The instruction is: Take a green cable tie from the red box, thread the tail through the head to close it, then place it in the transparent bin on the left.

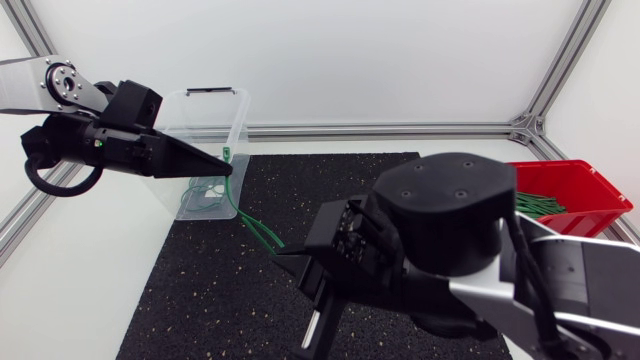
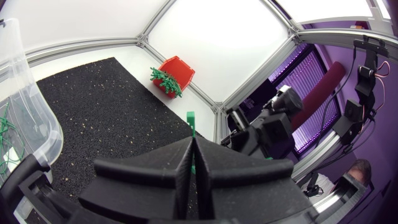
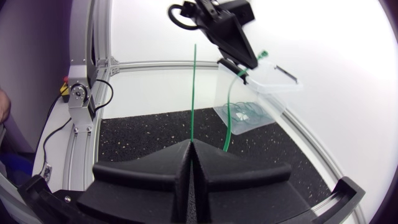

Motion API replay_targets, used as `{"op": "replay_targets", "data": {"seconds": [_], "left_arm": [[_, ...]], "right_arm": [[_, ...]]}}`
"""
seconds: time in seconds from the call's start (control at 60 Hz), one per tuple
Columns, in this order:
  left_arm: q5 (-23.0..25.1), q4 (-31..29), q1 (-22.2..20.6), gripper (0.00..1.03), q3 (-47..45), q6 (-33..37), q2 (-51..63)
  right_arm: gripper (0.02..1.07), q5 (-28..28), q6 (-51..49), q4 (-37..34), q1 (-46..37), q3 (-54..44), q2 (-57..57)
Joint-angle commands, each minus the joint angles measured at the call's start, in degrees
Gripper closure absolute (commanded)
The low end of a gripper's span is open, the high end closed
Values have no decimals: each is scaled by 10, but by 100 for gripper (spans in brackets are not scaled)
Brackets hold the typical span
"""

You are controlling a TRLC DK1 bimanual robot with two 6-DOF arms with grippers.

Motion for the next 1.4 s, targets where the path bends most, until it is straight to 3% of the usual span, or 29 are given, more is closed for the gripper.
{"op": "replay_targets", "data": {"seconds": [0.0, 0.017, 0.267, 0.433, 0.517, 0.567, 0.617, 0.633, 0.667, 0.917, 1.383], "left_arm": [[2, -3, -5, 100, -7, 6, -12], [2, -2, -7, 100, -7, 6, -14], [-4, 62, -16, 100, -51, 6, -60], [-31, 151, -14, 100, -96, -10, -106], [-67, 292, -14, 100, -146, -85, -150], [-127, 447, -34, 100, -202, -186, -193], [-187, 567, -55, 100, -251, -243, -229], [-216, 654, -64, 100, -287, -283, -250], [-232, 724, -74, 100, -313, -334, -266], [-303, 754, -141, 100, -366, -250, -309], [-378, 875, -187, 100, -451, -169, -336]], "right_arm": [[102, -74, 44, -21, -82, 35, 66], [102, -100, 46, -21, -98, 38, 75], [102, -203, 67, -72, -113, 98, 115], [102, -222, 70, -104, -108, 126, 121], [102, -242, 71, -111, -106, 133, 125], [102, -251, 74, -113, -106, 135, 125], [102, -255, 74, -113, -105, 135, 125], [102, -257, 74, -113, -105, 135, 126], [102, -260, 74, -112, -106, 134, 133], [102, -304, 74, -101, -142, 126, 143], [102, -365, 82, -98, -193, 119, 154]]}}
